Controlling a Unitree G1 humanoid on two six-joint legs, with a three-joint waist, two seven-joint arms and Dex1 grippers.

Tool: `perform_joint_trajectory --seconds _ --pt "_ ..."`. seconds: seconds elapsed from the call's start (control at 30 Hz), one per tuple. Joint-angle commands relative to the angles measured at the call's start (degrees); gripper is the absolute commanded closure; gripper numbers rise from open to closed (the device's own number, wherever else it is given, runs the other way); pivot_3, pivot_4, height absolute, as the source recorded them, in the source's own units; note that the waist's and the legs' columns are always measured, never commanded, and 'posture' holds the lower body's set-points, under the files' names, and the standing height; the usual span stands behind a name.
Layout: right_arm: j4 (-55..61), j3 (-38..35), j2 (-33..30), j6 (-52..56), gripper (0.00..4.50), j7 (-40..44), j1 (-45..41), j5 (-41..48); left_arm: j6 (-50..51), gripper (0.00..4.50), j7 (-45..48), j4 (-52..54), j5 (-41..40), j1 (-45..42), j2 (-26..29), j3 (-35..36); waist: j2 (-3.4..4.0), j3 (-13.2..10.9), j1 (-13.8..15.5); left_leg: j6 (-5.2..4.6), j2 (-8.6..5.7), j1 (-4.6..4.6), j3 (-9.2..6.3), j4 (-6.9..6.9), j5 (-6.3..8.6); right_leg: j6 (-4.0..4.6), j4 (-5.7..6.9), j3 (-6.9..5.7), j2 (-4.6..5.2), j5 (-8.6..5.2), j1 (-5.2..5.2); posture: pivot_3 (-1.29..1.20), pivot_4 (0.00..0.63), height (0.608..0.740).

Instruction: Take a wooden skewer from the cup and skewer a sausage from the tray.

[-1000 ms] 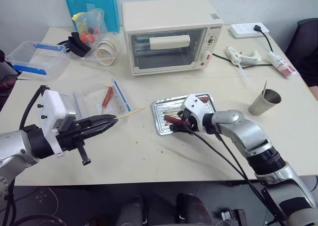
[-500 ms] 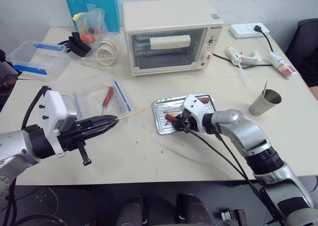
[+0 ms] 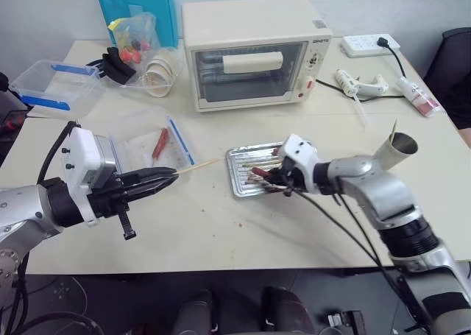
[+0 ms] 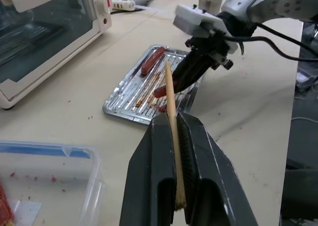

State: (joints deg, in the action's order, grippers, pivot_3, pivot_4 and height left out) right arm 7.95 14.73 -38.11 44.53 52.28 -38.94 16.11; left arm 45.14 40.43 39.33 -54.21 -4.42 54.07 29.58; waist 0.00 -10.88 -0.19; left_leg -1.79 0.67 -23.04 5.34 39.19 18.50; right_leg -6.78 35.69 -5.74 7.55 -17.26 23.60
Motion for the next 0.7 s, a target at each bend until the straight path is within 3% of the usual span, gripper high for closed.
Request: perform_joint_trajectory --seconds 0.03,0.13,0.27,0.7 --pt "3.5 -5.4 -7.8 -10.5 4.19 16.8 -2.1 5.9 0.2 4.50 3.5 -1.8 -2.8 -2.5 2.2 -1.2 0.01 0.0 0.1 0.00 -0.01 -0.01 -0.01 0.00 0.00 0.00 -0.02 -0.01 0.00 0.00 0.00 0.00 0.150 0.740" --pt "1.3 -8.3 -12.3 -13.8 4.19 28.3 -3.5 11.0 0.4 4.50 6.3 -2.9 -3.5 -5.0 3.5 -4.3 0.00 0.0 0.1 -0.01 -0.01 0.00 -0.01 -0.01 0.01 0.00 -0.05 -0.02 -0.02 0.00 -0.02 0.00 0.150 0.740" --pt "0.0 -10.4 -14.4 -12.5 4.19 36.2 -5.6 16.3 0.2 4.50 9.0 -3.5 -3.4 -8.5 4.1 -8.8 0.00 0.0 -0.1 -0.01 0.04 0.09 -0.01 -0.01 0.01 0.00 -0.04 -0.03 -0.05 0.00 -0.10 0.00 0.150 0.740" --pt "4.0 -9.3 -14.0 -11.5 4.19 36.0 -4.6 18.5 0.2 4.50 10.2 -3.7 -2.8 -17.7 3.0 -16.3 0.00 0.0 0.2 0.00 0.00 0.08 0.00 0.04 0.00 0.00 0.01 -0.02 0.00 0.00 -0.09 0.00 0.150 0.740"
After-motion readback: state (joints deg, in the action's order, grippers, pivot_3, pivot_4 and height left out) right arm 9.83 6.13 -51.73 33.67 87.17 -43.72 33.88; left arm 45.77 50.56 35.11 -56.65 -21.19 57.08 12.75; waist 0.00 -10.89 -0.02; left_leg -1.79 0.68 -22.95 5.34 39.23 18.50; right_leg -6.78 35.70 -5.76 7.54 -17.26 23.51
